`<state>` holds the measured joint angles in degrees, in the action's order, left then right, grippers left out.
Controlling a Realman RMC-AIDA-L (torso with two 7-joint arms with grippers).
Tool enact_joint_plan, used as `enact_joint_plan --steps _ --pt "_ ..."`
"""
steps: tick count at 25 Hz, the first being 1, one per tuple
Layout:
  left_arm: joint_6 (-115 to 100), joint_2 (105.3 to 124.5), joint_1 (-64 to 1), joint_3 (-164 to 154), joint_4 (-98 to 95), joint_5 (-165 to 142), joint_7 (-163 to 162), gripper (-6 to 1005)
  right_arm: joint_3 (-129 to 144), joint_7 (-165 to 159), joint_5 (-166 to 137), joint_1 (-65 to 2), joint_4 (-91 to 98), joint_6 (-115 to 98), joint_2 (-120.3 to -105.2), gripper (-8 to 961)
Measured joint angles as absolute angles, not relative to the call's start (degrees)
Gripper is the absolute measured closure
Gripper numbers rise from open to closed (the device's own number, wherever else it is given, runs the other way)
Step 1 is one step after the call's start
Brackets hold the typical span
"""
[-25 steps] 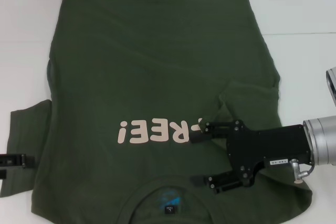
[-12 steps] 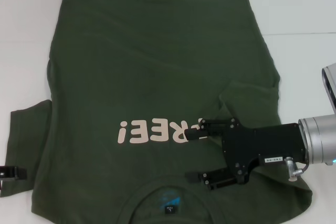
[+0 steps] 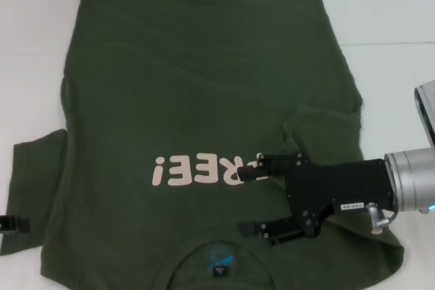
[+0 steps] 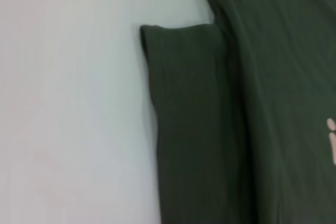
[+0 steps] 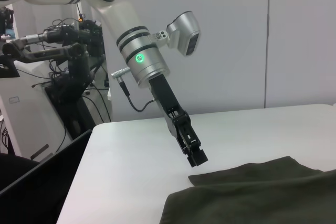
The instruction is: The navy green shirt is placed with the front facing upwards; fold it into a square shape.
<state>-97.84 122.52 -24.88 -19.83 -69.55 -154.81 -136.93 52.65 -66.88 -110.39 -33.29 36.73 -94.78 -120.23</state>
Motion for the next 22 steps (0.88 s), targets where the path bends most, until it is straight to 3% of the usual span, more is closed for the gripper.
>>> enact_joint_plan --steps 22 --pt "-96.2 121.94 -26.1 -19.9 -66.4 -157.6 -137.1 244 53.0 -66.9 -110.4 -33.8 35.7 -92.8 -120.23 70"
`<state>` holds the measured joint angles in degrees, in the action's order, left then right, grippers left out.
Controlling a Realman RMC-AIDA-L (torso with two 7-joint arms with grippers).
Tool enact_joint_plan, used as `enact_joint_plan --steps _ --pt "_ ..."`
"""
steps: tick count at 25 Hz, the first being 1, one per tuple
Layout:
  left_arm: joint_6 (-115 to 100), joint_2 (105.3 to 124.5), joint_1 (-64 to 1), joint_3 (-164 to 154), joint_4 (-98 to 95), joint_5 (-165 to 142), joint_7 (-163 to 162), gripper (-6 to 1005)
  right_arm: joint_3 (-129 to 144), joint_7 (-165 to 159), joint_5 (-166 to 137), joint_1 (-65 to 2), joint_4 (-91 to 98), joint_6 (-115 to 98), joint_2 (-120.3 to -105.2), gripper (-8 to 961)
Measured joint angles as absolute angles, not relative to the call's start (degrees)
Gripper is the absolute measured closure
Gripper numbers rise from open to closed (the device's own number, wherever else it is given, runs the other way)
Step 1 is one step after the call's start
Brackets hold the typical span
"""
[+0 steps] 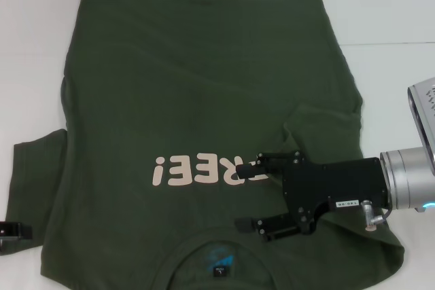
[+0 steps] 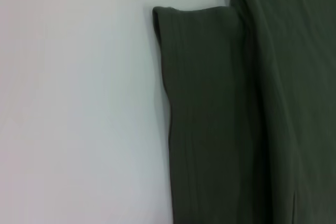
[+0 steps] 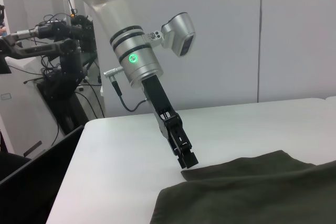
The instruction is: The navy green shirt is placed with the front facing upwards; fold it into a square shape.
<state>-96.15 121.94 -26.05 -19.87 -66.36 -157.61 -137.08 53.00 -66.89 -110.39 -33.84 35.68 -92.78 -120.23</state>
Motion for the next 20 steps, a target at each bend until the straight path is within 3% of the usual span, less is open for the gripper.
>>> enact_joint_plan --steps 20 --pt "-95.5 121.90 -26.3 -19.9 -66.3 -158.6 -137.1 244 53.3 -66.9 -110.3 -34.3 35.7 -91.9 -120.23 69"
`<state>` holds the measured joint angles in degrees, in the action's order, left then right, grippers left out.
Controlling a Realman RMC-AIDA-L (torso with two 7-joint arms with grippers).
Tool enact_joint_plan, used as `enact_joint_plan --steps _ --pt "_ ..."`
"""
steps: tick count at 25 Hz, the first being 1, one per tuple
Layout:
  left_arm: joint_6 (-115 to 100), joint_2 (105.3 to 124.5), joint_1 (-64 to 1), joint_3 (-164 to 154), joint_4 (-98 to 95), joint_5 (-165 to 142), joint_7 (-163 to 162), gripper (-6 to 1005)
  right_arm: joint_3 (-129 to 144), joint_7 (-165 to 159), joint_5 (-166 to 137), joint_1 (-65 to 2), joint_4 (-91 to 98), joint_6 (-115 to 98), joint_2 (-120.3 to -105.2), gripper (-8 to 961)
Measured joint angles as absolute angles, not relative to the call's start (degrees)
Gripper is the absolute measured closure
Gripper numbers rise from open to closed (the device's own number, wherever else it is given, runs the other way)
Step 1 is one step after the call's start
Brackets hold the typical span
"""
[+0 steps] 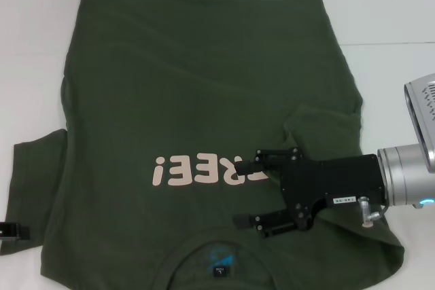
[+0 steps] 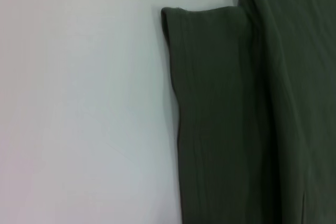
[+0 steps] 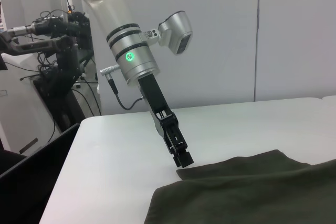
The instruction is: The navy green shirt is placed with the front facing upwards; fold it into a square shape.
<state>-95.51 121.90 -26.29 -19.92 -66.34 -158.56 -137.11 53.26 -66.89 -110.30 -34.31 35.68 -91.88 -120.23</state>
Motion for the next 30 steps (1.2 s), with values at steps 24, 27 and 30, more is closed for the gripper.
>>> enact_joint_plan --steps 24,27,30 --pt "-95.5 121.90 -26.4 -20.2 -66.0 -158.6 -137.3 245 53.3 -66.9 -110.3 -34.5 35.7 -91.3 -120.23 71" --pt "-95.5 121.90 -26.4 -20.1 -66.0 -158.6 -137.3 245 53.3 -66.9 -110.3 -34.4 35.7 -91.3 -120.23 71" --pt "-95.4 121.90 -26.4 -20.1 -66.0 -158.6 -137.3 245 53.3 -66.9 -110.3 -34.4 35.7 -91.3 -120.23 70"
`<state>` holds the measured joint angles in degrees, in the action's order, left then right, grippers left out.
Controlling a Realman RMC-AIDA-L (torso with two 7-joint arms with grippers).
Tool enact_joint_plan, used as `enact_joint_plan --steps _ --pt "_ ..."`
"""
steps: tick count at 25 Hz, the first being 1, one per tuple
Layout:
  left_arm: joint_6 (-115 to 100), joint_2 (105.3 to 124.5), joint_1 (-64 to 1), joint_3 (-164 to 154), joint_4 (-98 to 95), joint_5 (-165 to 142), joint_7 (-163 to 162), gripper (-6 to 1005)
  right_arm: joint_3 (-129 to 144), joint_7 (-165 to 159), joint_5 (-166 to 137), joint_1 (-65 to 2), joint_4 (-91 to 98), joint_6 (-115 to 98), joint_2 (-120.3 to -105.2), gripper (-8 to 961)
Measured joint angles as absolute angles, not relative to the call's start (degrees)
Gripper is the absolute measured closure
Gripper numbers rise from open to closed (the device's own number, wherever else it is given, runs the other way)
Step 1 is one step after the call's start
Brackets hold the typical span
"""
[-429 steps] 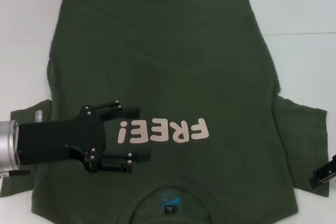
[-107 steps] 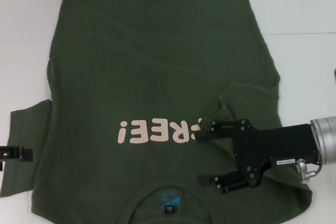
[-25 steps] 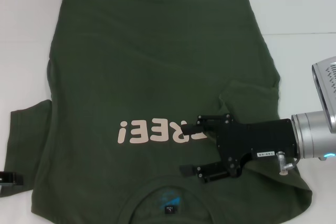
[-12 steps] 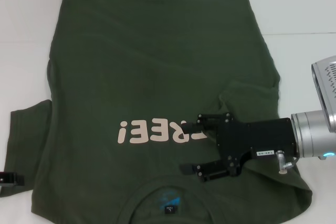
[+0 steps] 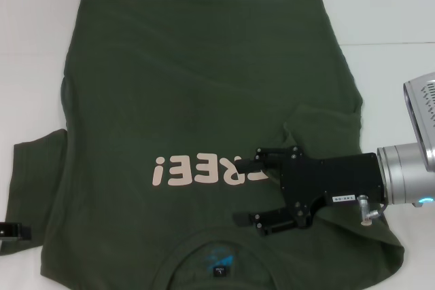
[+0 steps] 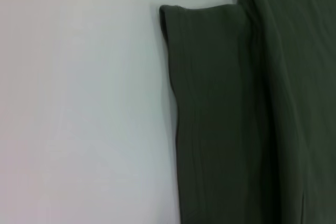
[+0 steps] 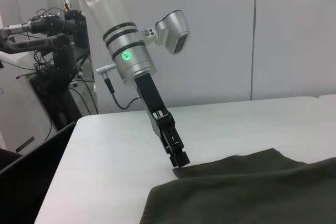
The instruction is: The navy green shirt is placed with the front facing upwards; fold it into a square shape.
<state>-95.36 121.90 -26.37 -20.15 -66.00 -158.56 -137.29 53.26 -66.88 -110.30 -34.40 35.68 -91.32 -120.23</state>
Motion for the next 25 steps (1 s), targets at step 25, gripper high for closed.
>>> enact_joint_plan --steps 25 --pt "-94.6 121.64 -27.2 -20.2 -63.4 -158.7 -137.3 245 53.3 -66.9 -110.3 -34.4 35.1 -91.2 -120.23 70"
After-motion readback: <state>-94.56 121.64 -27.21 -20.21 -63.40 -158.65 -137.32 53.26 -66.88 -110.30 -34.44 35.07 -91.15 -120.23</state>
